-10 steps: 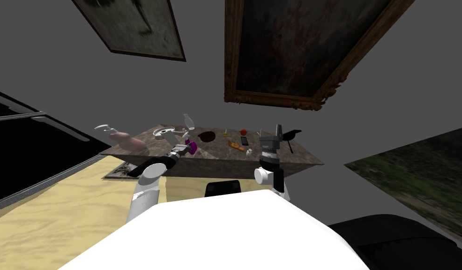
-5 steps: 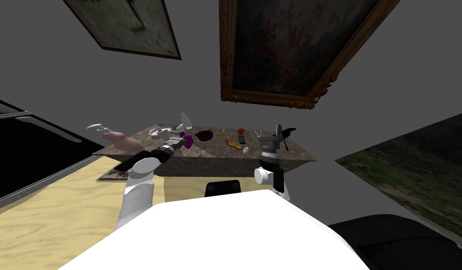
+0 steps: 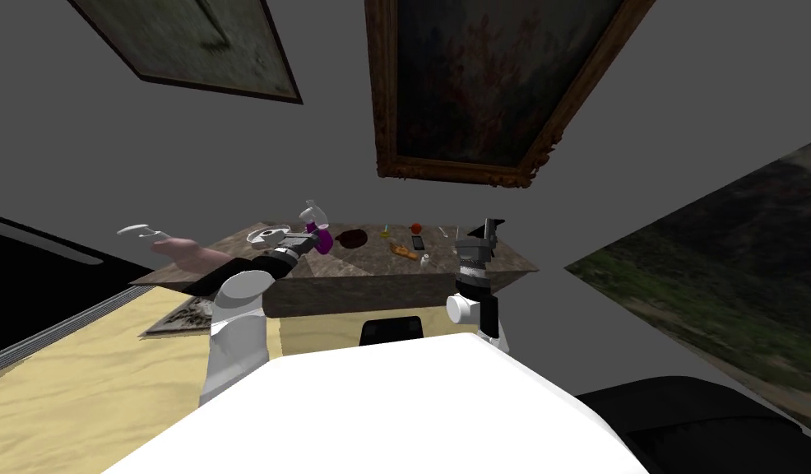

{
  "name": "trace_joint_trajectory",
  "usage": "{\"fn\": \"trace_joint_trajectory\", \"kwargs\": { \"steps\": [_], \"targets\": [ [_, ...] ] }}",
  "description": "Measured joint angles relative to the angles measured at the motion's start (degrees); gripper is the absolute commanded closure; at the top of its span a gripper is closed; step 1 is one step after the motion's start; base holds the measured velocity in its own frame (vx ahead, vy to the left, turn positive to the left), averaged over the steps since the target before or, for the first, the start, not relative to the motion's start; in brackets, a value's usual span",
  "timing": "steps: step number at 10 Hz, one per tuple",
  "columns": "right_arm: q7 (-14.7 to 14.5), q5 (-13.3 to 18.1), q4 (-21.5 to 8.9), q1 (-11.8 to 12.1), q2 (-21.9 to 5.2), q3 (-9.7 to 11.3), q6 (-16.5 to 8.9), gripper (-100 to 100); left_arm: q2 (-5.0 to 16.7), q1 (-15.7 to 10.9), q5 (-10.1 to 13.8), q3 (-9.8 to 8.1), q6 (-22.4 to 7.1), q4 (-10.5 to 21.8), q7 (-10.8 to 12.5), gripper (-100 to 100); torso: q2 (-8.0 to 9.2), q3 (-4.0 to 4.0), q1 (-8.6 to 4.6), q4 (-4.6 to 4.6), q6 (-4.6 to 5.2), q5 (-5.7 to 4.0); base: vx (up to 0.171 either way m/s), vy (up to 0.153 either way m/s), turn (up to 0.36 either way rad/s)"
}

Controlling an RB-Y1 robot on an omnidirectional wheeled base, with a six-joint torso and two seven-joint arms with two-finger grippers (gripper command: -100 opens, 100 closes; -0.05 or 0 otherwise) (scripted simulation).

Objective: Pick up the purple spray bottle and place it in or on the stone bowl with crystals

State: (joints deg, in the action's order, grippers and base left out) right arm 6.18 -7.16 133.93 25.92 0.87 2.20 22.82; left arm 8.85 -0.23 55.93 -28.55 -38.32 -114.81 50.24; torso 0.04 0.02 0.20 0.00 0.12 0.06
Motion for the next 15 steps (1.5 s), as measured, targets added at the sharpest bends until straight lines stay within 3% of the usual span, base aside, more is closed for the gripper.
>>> {"fn": "trace_joint_trajectory", "kwargs": {
  "steps": [3,7,12,15],
  "targets": [
    [0.0,0.0,0.0,0.0,0.0,0.0,0.0,0,-0.25,-1.6,-2.5,-1.98,-0.97,-1.14,3.63,100,-0.03,-0.02,0.1,-0.01,-0.01,0.06,-0.015,0.007,-0.18],
    [0.0,0.0,0.0,0.0,0.0,0.0,0.0,0,0.49,-4.57,-7.23,-6.29,-2.75,-1.59,9.98,100,-0.04,-0.03,0.19,-0.01,-0.03,0.12,-0.014,0.018,-0.246],
    [0.0,0.0,0.0,0.01,-0.01,-0.01,0.0,0,1.59,-7.76,-15.89,-11.38,-5.65,-1.28,17.58,100,-0.1,-0.07,0.22,-0.04,-0.04,0.12,-0.01,0.027,-0.297],
    [0.0,0.0,0.0,0.01,-0.01,-0.01,0.0,0,2.5,-8.23,-20.83,-14.51,-8.25,-1.54,21.78,100,-0.12,-0.08,0.28,-0.05,-0.05,0.14,-0.006,0.038,-0.298]
  ]
}}
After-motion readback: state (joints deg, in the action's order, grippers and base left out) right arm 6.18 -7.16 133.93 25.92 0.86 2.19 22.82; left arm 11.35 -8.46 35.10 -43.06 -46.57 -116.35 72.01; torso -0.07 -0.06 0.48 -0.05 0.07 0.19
